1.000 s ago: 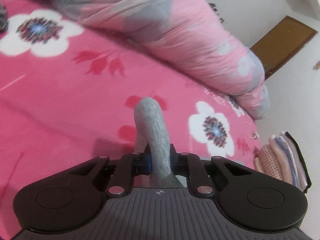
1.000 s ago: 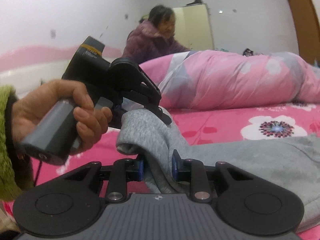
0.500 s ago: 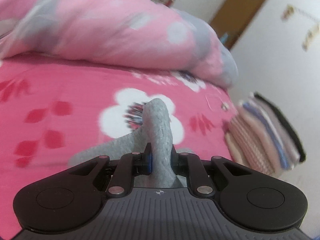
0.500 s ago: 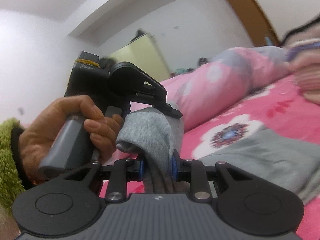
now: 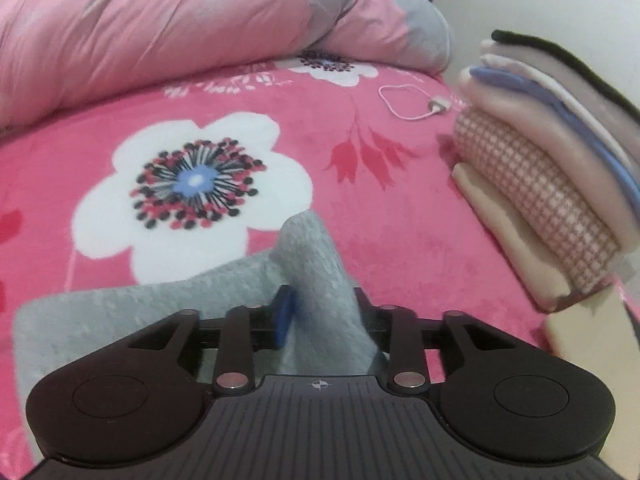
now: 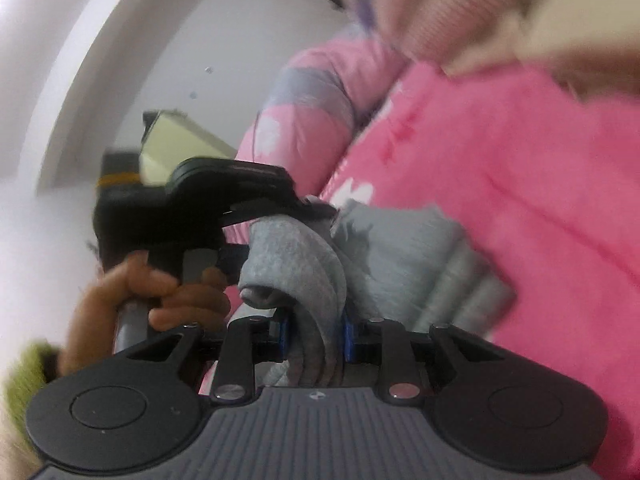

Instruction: Fold clothes

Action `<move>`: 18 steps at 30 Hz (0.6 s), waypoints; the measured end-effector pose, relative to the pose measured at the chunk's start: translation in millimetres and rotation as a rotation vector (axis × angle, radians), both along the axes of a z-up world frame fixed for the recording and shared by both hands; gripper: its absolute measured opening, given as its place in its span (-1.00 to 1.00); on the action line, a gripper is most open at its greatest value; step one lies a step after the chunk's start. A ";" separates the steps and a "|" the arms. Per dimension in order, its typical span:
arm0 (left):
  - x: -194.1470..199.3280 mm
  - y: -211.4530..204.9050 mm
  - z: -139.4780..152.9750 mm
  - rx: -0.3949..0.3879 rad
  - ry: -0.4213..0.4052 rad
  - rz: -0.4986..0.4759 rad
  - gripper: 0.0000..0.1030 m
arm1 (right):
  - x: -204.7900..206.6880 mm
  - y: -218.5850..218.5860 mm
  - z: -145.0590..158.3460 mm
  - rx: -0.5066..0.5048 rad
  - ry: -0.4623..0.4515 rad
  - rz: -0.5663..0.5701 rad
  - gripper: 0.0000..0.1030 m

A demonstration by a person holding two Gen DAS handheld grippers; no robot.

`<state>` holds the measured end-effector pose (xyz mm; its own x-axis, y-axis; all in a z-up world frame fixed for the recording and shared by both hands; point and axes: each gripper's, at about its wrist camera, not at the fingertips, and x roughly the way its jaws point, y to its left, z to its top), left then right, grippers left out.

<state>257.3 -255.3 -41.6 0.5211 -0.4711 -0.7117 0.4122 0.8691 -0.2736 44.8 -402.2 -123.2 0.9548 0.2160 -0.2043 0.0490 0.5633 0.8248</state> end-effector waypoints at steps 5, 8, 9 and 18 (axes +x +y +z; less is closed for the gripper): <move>-16.5 48.2 31.9 -0.252 -0.002 0.034 -0.07 | -1.6 -12.8 -18.2 0.125 0.003 0.023 -0.53; -41.8 86.1 45.7 -0.265 -0.048 0.061 0.01 | -1.1 -18.2 -27.2 0.214 -0.011 0.042 -0.52; -52.6 99.7 48.6 -0.247 -0.068 0.069 0.06 | -0.6 -20.5 -28.4 0.232 -0.018 0.054 -0.51; -104.5 187.1 9.1 -0.235 -0.018 0.186 0.07 | 10.3 -38.9 11.4 0.261 -0.073 0.119 -0.53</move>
